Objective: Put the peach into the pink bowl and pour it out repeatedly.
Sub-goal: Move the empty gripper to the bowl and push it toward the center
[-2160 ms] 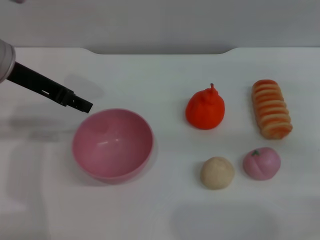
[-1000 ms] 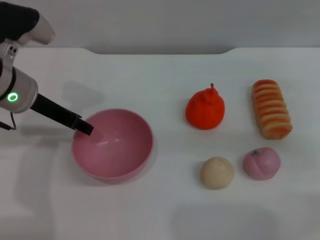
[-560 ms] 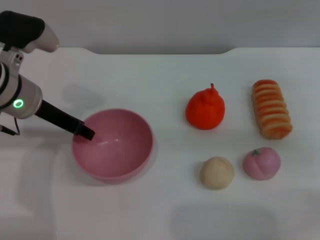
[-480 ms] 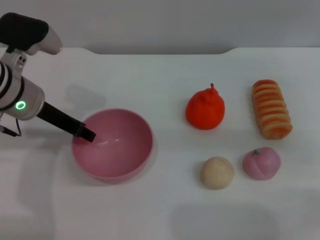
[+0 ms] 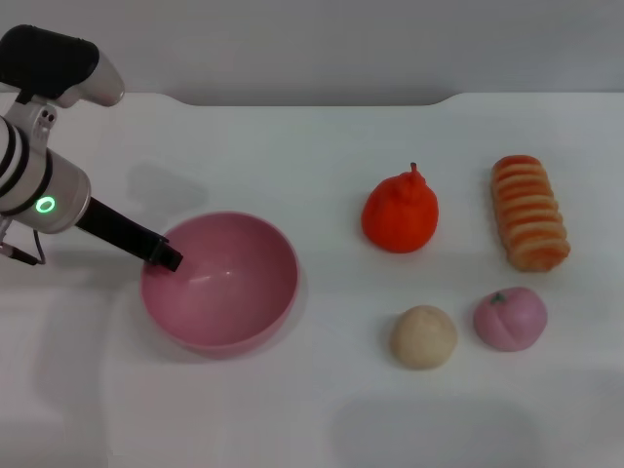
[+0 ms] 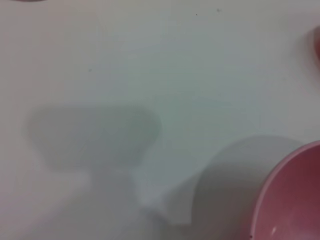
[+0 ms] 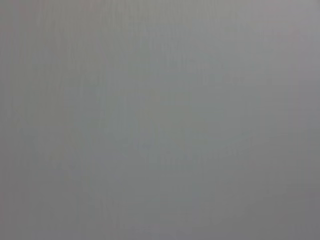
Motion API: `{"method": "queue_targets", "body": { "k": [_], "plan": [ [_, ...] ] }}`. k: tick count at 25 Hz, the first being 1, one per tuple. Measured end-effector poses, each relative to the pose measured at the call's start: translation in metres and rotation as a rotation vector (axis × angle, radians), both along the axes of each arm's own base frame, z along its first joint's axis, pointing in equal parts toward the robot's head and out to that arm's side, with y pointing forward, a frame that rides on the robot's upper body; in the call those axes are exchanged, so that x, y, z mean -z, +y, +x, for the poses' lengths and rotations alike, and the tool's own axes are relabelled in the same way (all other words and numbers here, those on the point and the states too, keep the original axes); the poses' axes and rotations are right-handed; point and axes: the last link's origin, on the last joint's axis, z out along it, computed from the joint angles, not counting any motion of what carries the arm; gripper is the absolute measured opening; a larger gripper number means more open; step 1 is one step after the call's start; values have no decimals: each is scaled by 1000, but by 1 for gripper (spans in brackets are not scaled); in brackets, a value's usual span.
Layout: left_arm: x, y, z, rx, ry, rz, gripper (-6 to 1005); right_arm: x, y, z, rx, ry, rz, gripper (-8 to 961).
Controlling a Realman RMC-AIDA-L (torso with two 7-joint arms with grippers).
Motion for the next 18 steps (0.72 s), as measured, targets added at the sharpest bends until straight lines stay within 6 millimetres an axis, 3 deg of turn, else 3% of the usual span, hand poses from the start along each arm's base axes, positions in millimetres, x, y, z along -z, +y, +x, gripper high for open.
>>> {"method": "queue_targets", "body": {
  "k": [2,6,13,18],
  "plan": [
    [0,0,0,1,1,1,448,0,0,0,1,0,0,428],
    [0,0,0,6,3,0,238,0,0,1,3,0,0,427],
    [-1,1,0,9,4,3,73,0,0,1,-1,8,0,427],
    [-1,3,0,16,3,19,57,-8,0,-10,-170,165,-68,426]
  ]
}}
